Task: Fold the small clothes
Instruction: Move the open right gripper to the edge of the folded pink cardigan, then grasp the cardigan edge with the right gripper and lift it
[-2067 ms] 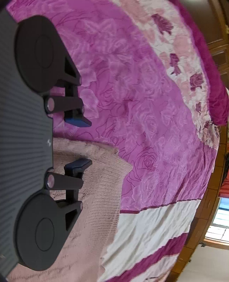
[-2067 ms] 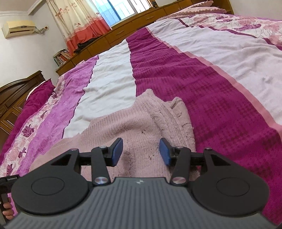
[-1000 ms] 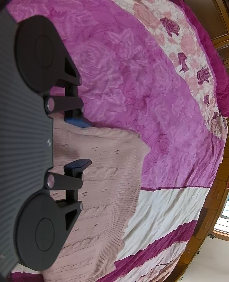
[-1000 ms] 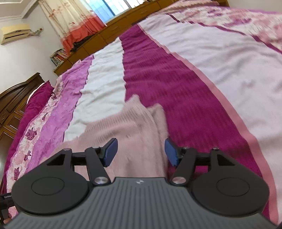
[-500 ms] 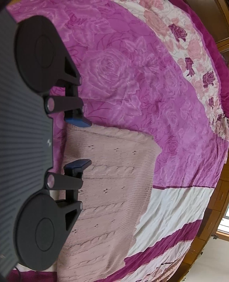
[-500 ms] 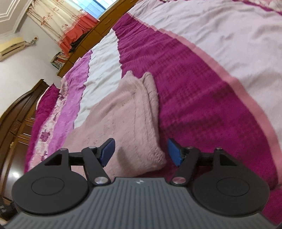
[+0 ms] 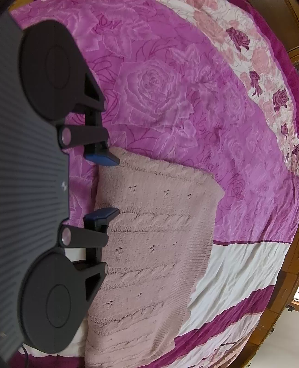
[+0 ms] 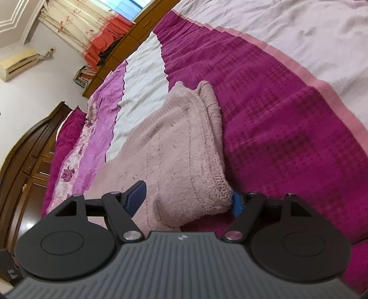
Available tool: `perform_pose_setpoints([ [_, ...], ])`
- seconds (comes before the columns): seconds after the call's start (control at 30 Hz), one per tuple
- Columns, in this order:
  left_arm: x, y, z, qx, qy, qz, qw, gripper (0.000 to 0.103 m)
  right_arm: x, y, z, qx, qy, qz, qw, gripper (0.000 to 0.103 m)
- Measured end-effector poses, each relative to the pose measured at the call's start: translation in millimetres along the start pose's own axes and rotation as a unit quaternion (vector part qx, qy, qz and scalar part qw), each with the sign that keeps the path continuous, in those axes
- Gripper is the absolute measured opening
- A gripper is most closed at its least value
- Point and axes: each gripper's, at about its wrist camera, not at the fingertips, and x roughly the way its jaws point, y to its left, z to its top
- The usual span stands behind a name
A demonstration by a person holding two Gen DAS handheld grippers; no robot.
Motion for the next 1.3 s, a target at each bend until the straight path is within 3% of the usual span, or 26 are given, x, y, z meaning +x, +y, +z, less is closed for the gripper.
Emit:
perform_pose_setpoints([
  [0.17,1,-2,-2,0.003,0.002,0.001,1.0,0.042,6,2,-5,-0.004,-0.009,0.007,1.0,0.083],
  [0.3,2,-2,-3,0.003,0.003,0.001,1.0,0.042,6,3,-7,0.007,-0.002,0.044,0.999,0.066],
  [0.67,7,-3,-3,0.003,0.007,0.003,1.0,0.042,14,-5,-11,0.045,-0.033,0.038,0.998,0.066],
  [0.9,9,-8,-4,0.011,0.012,0.004,0.9999,0.047,17,-13,-6,0.083,-0.042,0.052,0.994,0.065],
  [1.03,9,-7,-3,0.009,0.013,0.002,0.9999,0.047,17,-13,-3,0.078,-0.051,0.041,0.995,0.048],
  [1.3,10,-5,-3,0.007,0.013,-0.001,0.9999,0.047,26,-18,1,0.097,-0.044,0.043,0.993,0.051],
])
